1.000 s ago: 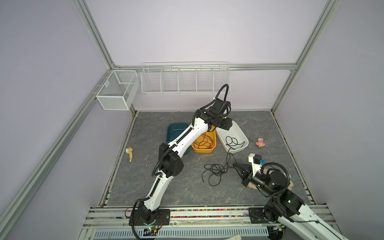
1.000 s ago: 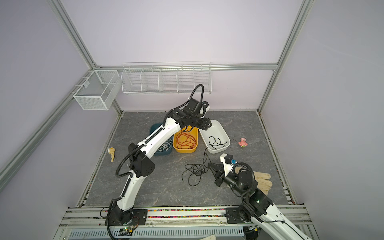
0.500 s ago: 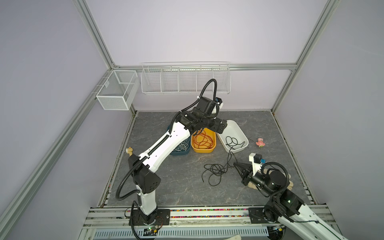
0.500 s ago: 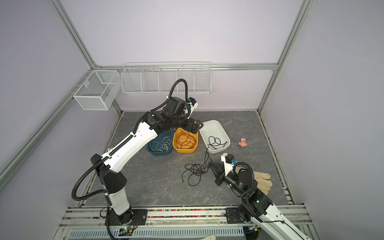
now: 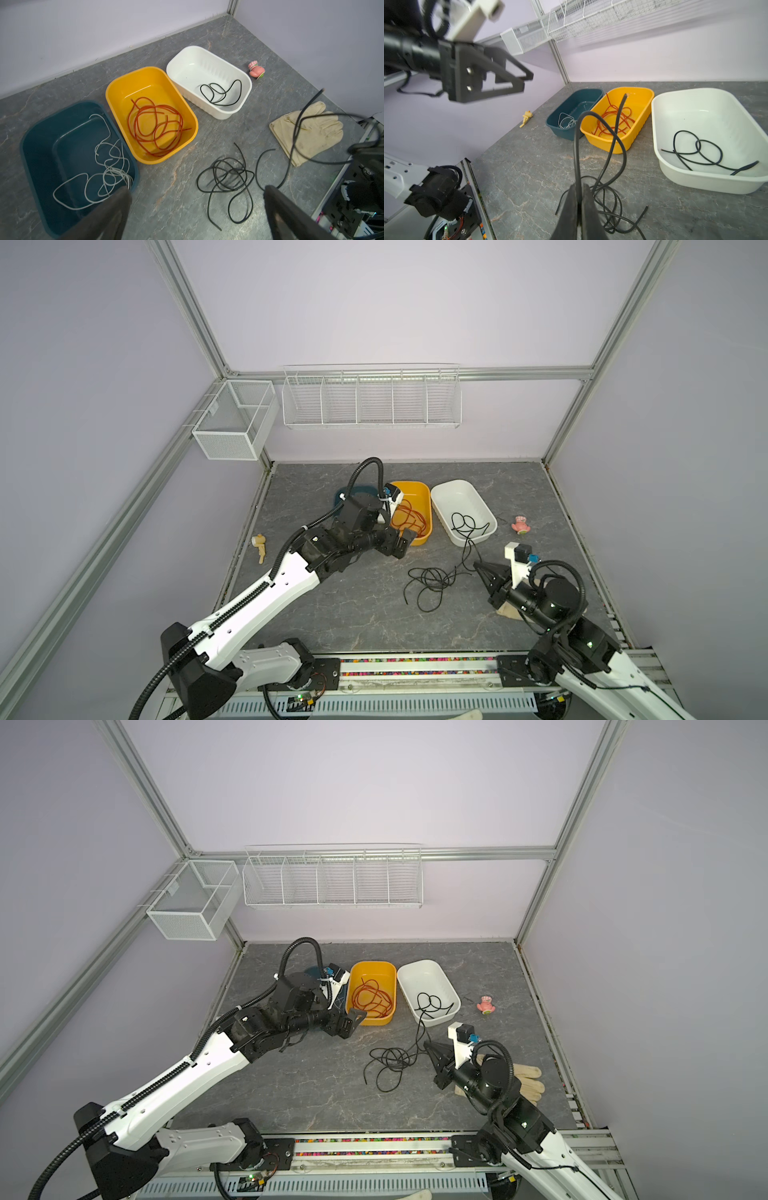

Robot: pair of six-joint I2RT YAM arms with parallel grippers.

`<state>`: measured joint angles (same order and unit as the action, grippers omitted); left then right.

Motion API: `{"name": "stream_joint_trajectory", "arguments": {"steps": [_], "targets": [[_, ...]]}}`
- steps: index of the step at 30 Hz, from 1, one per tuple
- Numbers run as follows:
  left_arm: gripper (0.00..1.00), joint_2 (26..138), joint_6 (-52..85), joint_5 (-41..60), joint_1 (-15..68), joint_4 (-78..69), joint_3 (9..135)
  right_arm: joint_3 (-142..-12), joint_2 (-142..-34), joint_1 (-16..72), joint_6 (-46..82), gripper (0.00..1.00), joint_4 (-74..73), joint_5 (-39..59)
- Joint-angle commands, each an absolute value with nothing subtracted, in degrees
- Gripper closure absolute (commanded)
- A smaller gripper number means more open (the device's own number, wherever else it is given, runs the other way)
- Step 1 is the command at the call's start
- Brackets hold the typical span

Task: Untangle the cables

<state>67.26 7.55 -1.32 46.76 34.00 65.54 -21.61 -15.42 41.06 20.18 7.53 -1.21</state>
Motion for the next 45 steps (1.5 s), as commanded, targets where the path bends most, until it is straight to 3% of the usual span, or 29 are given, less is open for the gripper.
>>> {"name": "stream_joint_trajectory", "arguments": {"steps": [1, 10, 18, 22, 36, 45], "targets": [[0.01, 64.73, 11.88, -4.03, 46.54, 33.52, 61.75, -24.94, -14.55, 40.79, 22.3, 0.94, 13.96, -6.46], [0.01, 57.66, 18.88, -6.37, 46.55, 35.06, 52.89, -36.31, -20.06, 40.8, 23.17, 0.94, 23.57, -12.75], [0.01, 51.92, 20.26, -13.43, 46.57, 31.95, 44.51, -52.89, -34.88, 40.7, 19.37, 0.94, 33.7, -20.01], [0.01, 47.61, 19.18, -12.08, 46.51, 30.26, 42.36, -58.57, -43.4, 39.96, 16.6, 0.94, 33.81, -21.58], [0.01, 38.05, 13.41, -14.78, 46.51, 32.06, 38.48, -77.39, -72.64, 25.06, 15.84, 0.94, 31.57, -12.31], [0.01, 38.19, 9.98, -16.08, 46.58, 30.59, 34.31, -82.71, -88.04, 22.78, 13.84, 0.94, 29.48, -12.17]]}}
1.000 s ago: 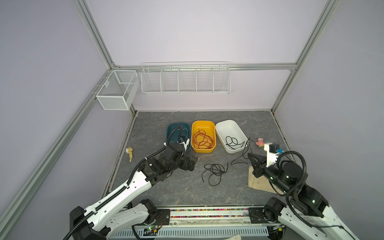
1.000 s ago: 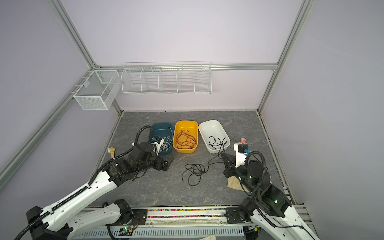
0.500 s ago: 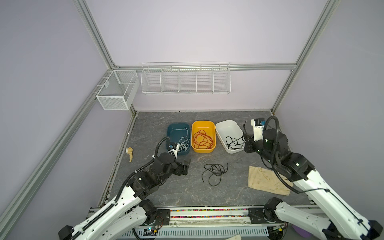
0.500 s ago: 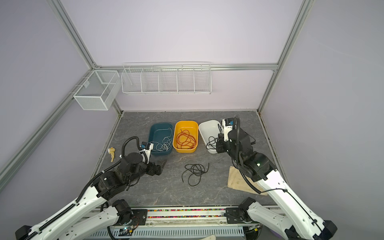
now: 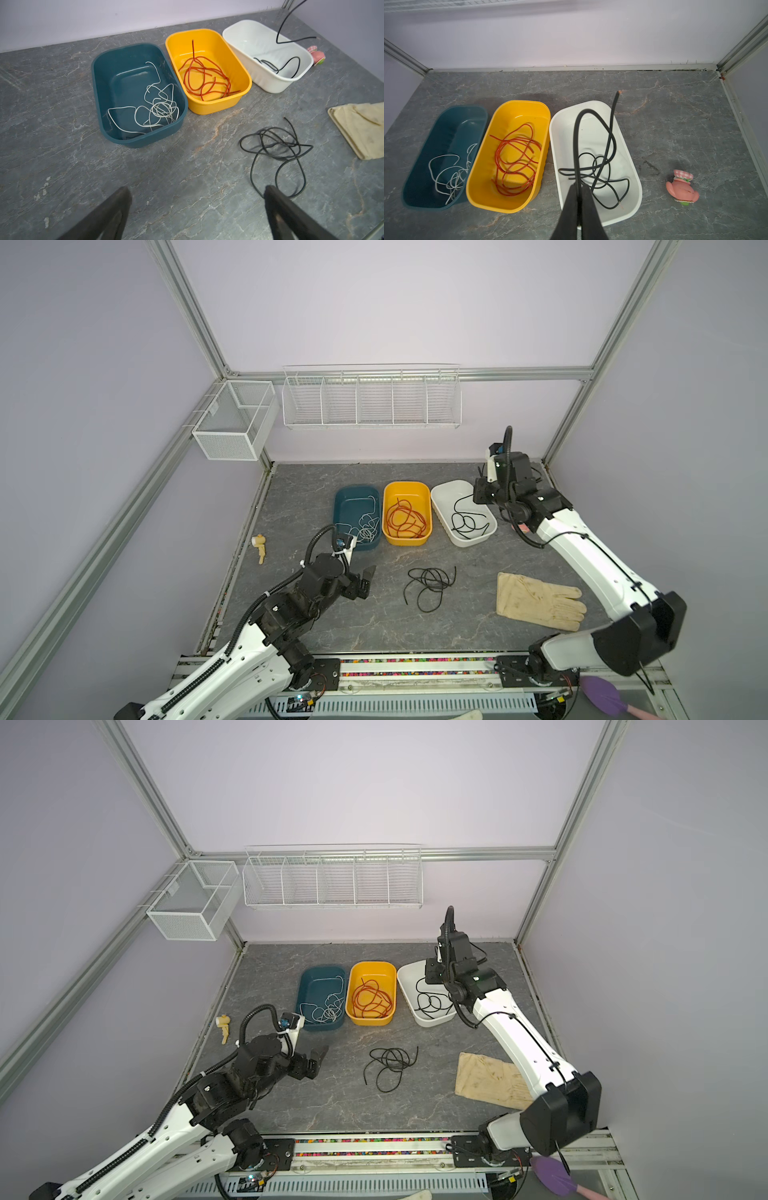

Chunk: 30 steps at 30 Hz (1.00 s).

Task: Untangle the cables
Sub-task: 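Carry the black strand with the right gripper over the white tub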

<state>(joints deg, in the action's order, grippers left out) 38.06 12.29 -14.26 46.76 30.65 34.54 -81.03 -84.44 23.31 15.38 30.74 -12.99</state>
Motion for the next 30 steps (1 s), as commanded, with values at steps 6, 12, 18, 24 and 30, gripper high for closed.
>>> {"name": "stream_joint_trajectory", "arguments": {"steps": [6, 12, 18, 24, 30], "targets": [[0.01, 39.23, 9.69, -17.31, 46.5, 31.68, 34.76, -84.63, -95.77, 22.67, 13.19, 0.94, 27.75, -10.95], [0.01, 38.25, 9.14, -18.02, 46.56, 31.55, 34.41, -85.95, -100.96, 22.54, 13.49, 0.94, 28.11, -11.35], [0.01, 37.88, 9.05, -17.85, 46.58, 31.31, 34.3, -85.14, -104.02, 22.5, 15.81, 0.94, 30.15, -10.97], [0.01, 38.56, 9.21, -17.25, 46.58, 31.27, 34.45, -84.38, -105.66, 22.15, 17.96, 0.94, 31.97, -7.96], [0.01, 39.87, 9.6, -17.23, 46.56, 31.9, 34.98, -85.03, -108.57, 22.01, 18.85, 0.94, 34.64, -7.1]]}}
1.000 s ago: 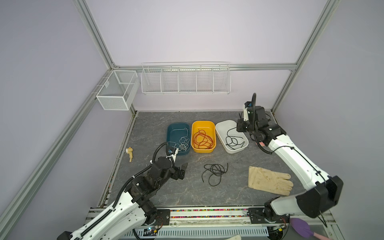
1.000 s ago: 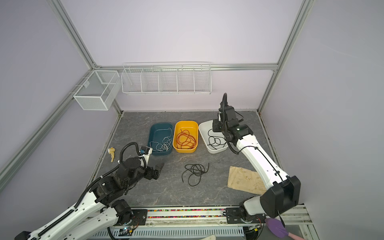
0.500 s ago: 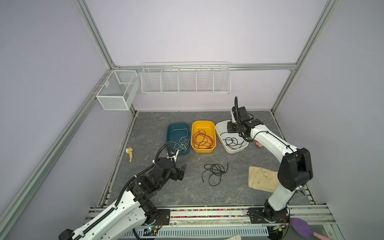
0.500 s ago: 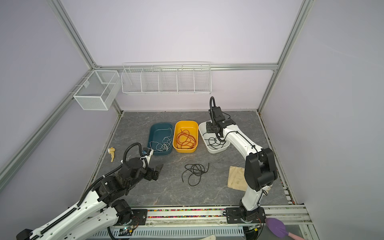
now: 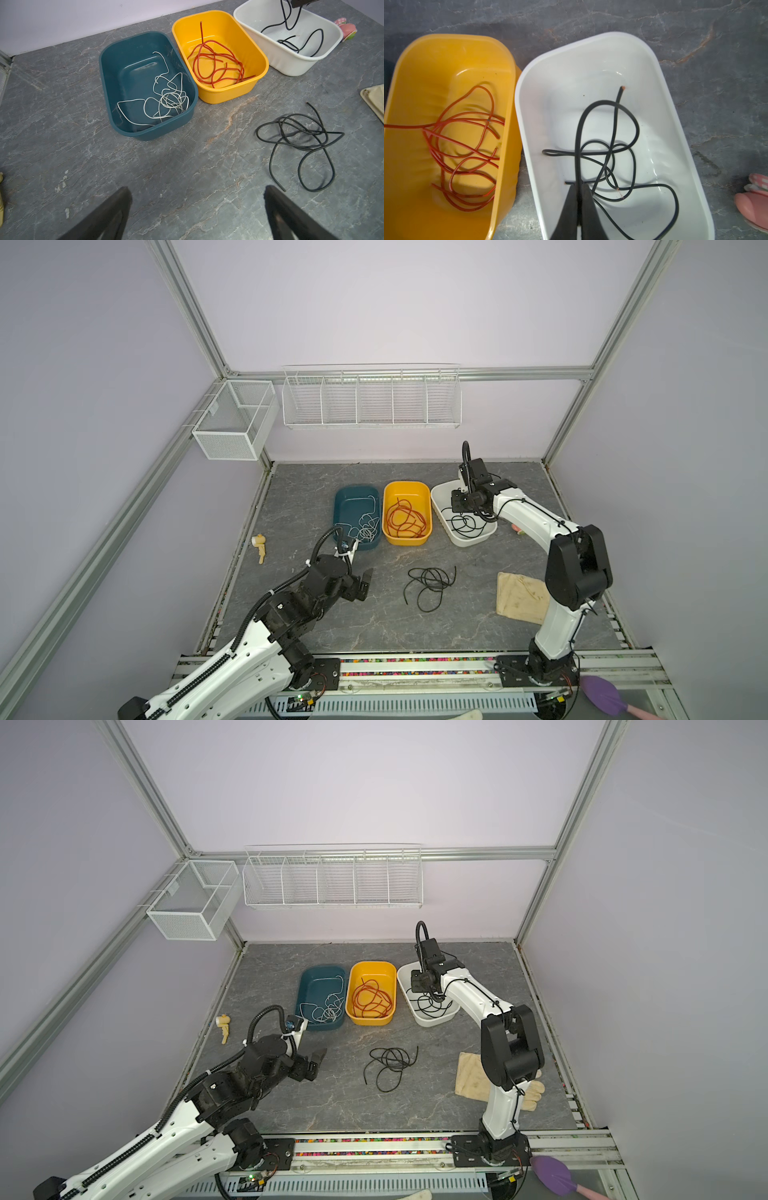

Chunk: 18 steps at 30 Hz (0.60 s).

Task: Untangle the cables
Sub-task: 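Carry the black strand with the right gripper over the white tub, then lower the black strand into the white tub and open the right gripper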

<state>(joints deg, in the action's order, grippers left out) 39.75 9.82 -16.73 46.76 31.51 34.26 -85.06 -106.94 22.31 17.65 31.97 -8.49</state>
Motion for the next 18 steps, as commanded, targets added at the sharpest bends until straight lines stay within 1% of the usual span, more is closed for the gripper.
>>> {"name": "stream_joint_trajectory", "arguments": {"steps": [1, 7, 18], "targets": [[0.01, 39.95, 9.67, -17.24, 46.57, 31.9, 34.98, -85.14, -109.12, 21.91, 18.98, 0.94, 35.1, -6.9], [0.01, 40.15, 9.59, -17.1, 46.54, 31.9, 34.98, -86.66, -111.72, 21.59, 19.75, 0.94, 37.42, -5.19], [0.01, 40.27, 9.48, -16.93, 46.58, 31.82, 35.09, -88.42, -113.56, 21.19, 20.42, 0.93, 40.16, -5.41]]}}
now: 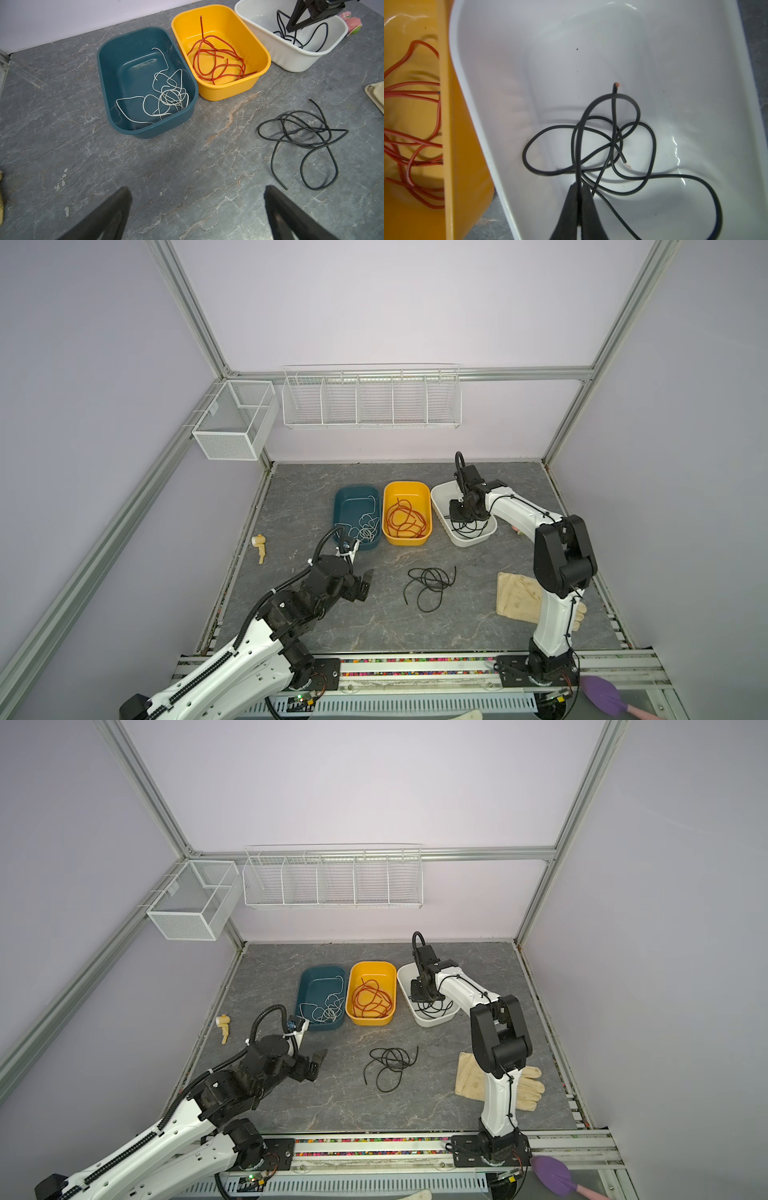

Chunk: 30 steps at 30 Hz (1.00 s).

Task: Untangle the cables
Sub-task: 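Lower the black strand into the white tub and open the right gripper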

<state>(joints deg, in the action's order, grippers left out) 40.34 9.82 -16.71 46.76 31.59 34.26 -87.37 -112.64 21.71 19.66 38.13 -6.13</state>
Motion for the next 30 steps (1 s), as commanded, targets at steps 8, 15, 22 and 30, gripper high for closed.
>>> {"name": "stream_joint_trajectory", "arguments": {"steps": [8, 15, 22, 30], "targets": [[0.01, 40.16, 9.45, -16.86, 46.51, 31.86, 34.98, -89.12, -112.46, 21.04, 20.57, 0.84, 41.19, -5.6], [0.01, 39.99, 9.48, -16.85, 46.57, 31.82, 34.98, -89.83, -111.3, 21.04, 20.61, 0.74, 41.92, -5.27], [0.01, 40.01, 9.48, -16.89, 46.52, 31.82, 35.02, -90.95, -109.22, 21.06, 20.5, 0.57, 43.46, -6.23], [0.01, 39.9, 9.66, -17.2, 46.51, 31.93, 34.98, -92.57, -107.24, 21.01, 20.4, 0.45, 46.04, -7.78]]}}
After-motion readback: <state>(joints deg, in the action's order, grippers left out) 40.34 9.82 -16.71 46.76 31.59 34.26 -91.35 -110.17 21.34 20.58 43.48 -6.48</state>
